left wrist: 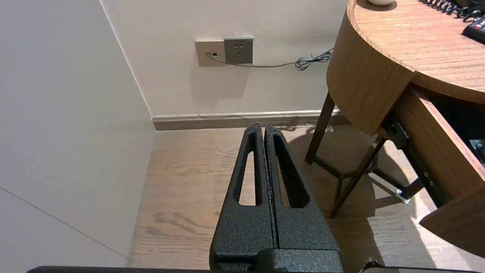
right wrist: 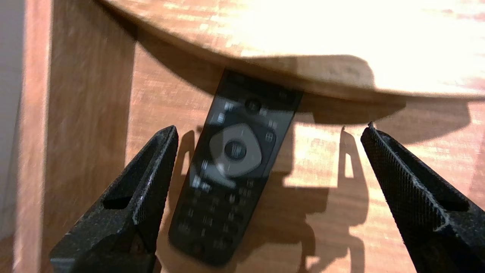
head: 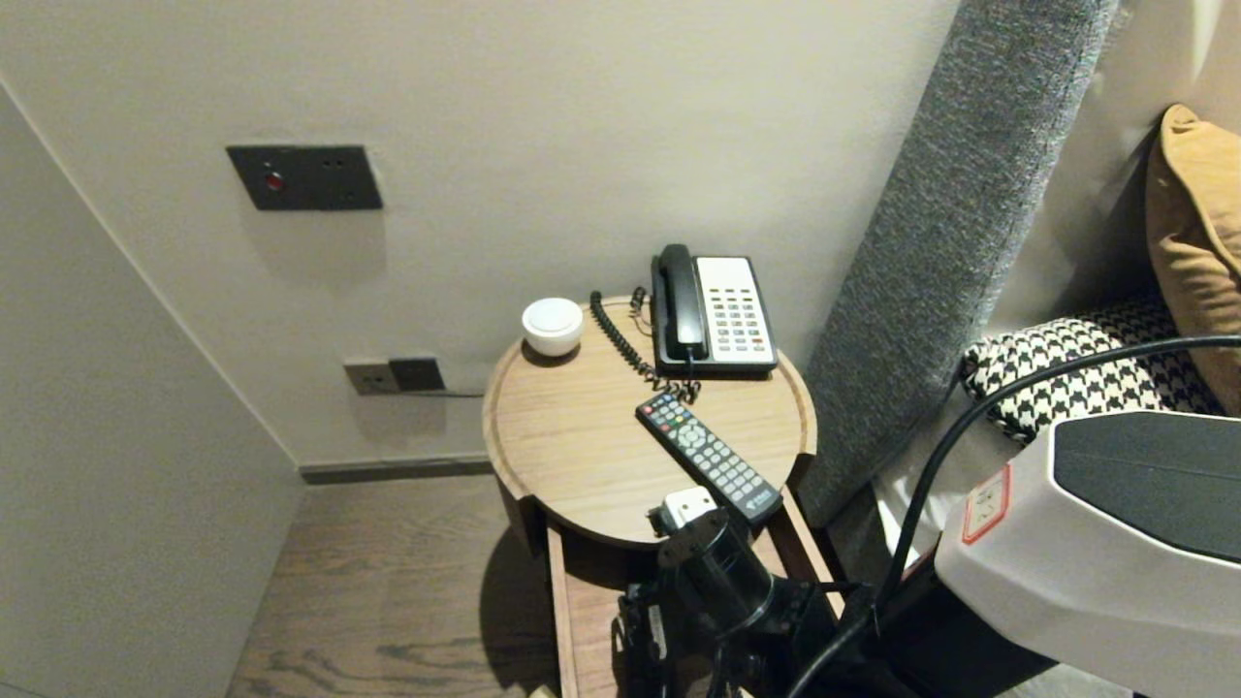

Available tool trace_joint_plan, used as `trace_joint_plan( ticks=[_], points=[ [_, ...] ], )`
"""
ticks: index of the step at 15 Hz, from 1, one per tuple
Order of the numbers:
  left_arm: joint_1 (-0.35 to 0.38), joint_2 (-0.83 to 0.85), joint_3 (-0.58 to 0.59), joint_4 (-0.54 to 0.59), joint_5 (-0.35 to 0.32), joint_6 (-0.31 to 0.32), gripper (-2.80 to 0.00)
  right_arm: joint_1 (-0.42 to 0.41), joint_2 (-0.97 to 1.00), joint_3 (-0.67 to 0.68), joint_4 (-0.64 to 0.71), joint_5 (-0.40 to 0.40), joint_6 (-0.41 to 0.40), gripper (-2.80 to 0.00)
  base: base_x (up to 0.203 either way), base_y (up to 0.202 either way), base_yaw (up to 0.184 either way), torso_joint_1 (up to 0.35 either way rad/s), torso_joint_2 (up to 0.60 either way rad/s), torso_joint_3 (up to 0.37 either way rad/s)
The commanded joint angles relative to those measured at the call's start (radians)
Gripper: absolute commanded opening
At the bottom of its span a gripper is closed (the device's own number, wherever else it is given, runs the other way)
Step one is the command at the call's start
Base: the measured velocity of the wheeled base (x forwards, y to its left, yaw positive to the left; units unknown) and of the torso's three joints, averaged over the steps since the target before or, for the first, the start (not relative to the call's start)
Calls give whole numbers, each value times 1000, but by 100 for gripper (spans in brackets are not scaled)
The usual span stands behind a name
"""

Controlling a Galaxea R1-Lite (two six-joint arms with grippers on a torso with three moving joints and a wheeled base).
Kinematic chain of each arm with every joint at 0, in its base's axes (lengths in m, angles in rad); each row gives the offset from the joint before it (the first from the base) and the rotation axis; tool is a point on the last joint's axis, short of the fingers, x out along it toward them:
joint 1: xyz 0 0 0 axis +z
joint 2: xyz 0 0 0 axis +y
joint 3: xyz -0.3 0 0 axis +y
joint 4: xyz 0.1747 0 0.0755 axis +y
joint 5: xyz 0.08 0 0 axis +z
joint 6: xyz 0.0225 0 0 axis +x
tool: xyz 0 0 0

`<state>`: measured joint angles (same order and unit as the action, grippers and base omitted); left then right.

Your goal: Take the remote control out of the drawer one by one and place them on the table

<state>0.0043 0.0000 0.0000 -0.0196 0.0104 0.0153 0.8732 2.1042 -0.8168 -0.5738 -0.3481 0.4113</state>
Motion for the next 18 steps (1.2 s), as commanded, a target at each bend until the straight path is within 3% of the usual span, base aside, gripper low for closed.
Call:
trace_joint_plan(
  ticks=[1,18],
  points=[
    [0,0,0,0,0,0,-280,1,33,7,-22,-11,1,0,0,0,0,0,0,0],
    [0,0,0,0,0,0,-280,19,155,-99,-69,-71,-19,0,0,0,0,0,0,0]
  ],
)
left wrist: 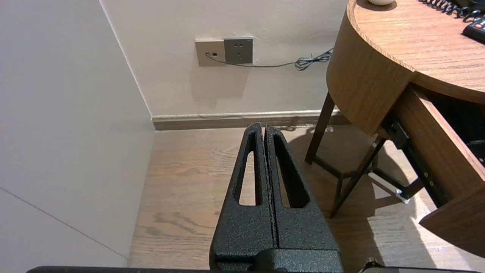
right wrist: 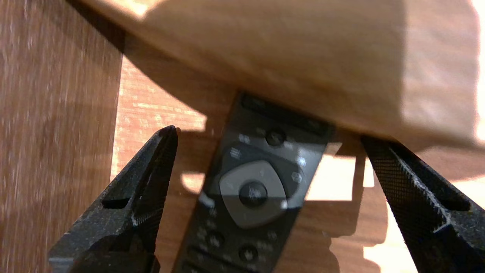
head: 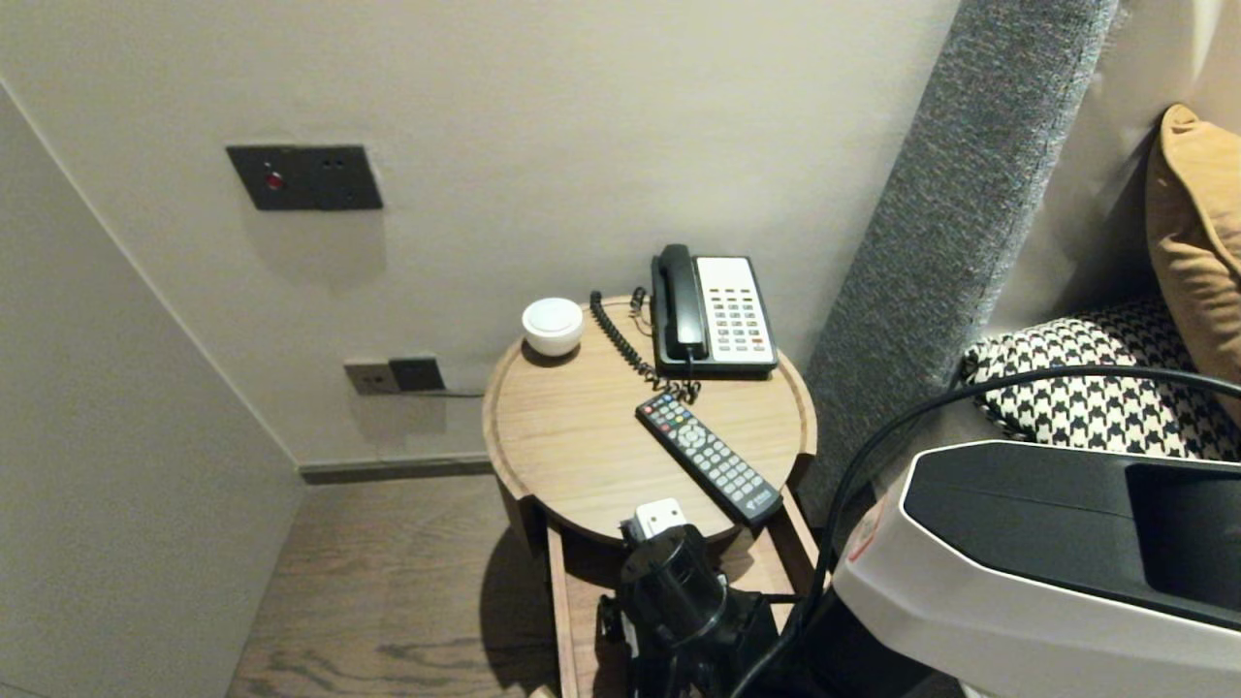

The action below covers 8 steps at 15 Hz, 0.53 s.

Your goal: Take the remote control out of the drawer one by one and place them on the table

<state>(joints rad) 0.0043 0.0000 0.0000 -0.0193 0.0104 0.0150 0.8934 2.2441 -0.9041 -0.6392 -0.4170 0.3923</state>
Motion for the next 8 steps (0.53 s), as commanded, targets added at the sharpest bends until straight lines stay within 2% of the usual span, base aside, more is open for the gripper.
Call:
trace_joint_plan(
  ticks=[1,8],
  points=[
    [0,0,0,-1,0,0,-280,-4,22,-21,-2,-2,-2,0,0,0,0,0,0,0],
    [0,0,0,-1,0,0,-280,-11,60,-52,1,-2,-29,0,0,0,0,0,0,0]
  ],
)
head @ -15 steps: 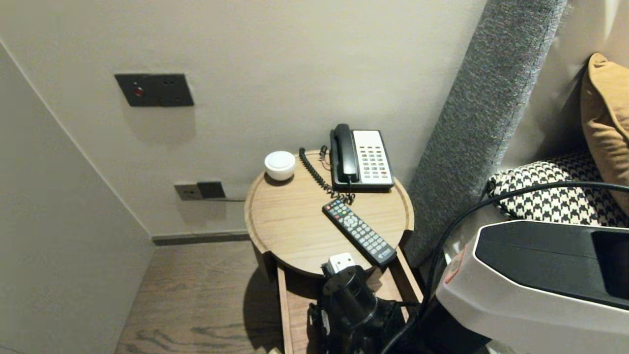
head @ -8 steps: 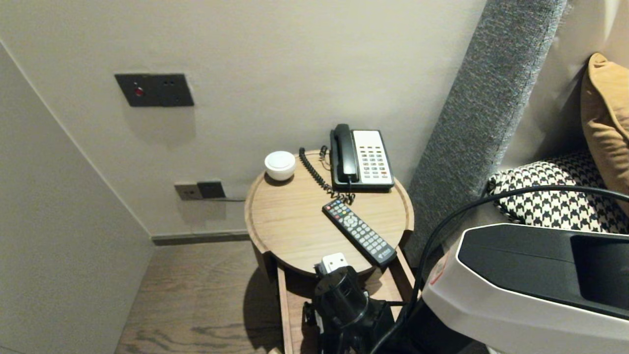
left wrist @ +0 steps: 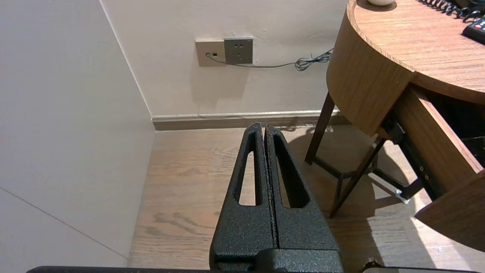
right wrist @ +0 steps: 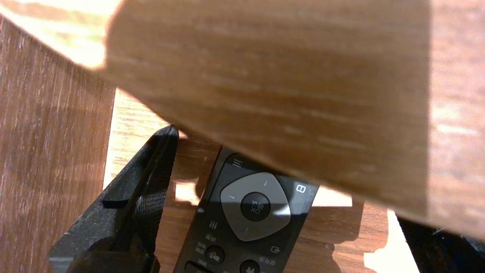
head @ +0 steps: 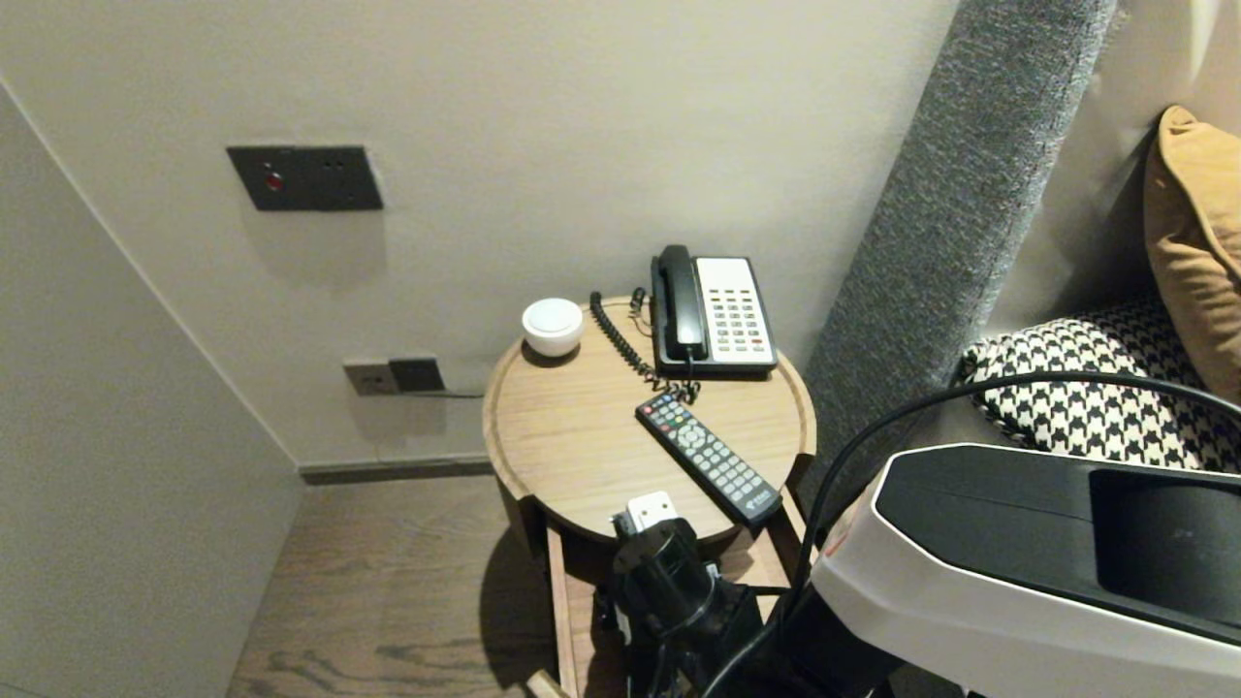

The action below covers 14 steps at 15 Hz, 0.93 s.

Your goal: Take the remote control out of the drawer one by one and place them on the table

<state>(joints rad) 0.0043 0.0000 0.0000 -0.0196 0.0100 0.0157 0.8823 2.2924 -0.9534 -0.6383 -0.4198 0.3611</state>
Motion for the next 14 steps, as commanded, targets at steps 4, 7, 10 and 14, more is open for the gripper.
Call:
trace_joint_plan(
  ticks=[4,7,10,14],
  points=[
    [0,0,0,0,1,0,-280,0,-3,45,-3,-1,2,0,0,0,0,0,0,0],
    [0,0,0,0,1,0,-280,1,-20,68,-4,-14,4,0,0,0,0,0,0,0],
    [0,0,0,0,1,0,-280,5,-34,86,-4,-33,-1,-280,0,0,0,0,0,0],
    [0,0,0,0,1,0,-280,9,-47,110,-6,-45,4,-280,0,0,0,0,0,0]
  ],
)
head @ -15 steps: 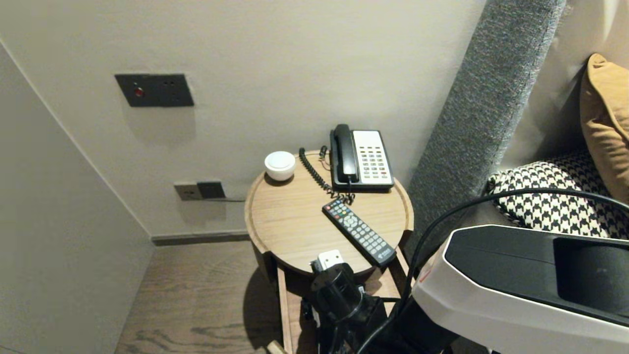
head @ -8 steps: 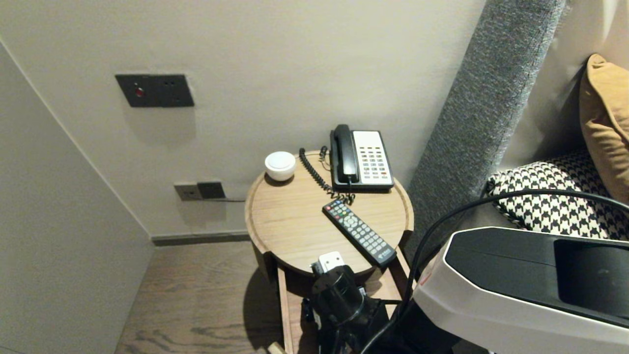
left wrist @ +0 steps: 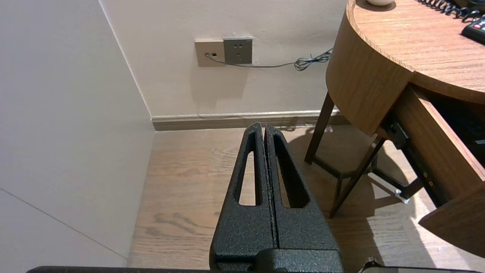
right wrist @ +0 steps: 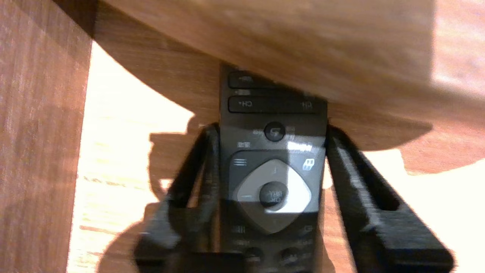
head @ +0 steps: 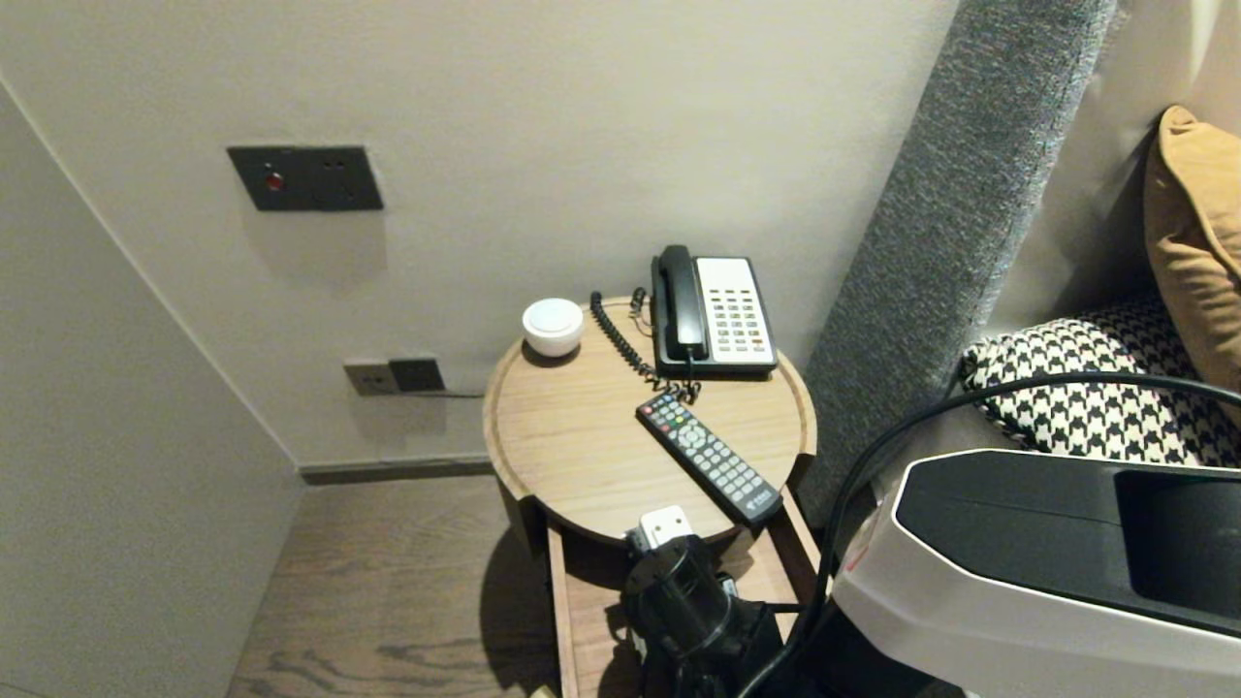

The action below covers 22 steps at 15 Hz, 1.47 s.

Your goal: Take the remote control out of the drawer one by one and place them on the table

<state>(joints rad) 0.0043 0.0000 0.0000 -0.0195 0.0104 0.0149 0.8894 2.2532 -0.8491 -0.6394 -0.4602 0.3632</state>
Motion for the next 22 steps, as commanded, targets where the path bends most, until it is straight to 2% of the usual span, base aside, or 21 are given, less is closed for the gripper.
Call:
trace_joint_plan(
  ticks=[1,12,17,20,22],
  points=[
    [0,0,0,0,0,0,-280,2,-9,7,-5,-6,3,-280,0,0,0,0,0,0],
    [0,0,0,0,0,0,-280,-8,-116,67,-10,6,-12,-280,0,0,0,0,0,0],
    [0,0,0,0,0,0,-280,-24,-146,58,28,47,-14,-280,0,0,0,0,0,0],
    [0,0,0,0,0,0,-280,-39,-212,41,146,124,-7,-280,0,0,0,0,0,0],
    [0,0,0,0,0,0,-280,-48,-225,31,203,148,-7,-280,0,0,0,0,0,0]
  ],
)
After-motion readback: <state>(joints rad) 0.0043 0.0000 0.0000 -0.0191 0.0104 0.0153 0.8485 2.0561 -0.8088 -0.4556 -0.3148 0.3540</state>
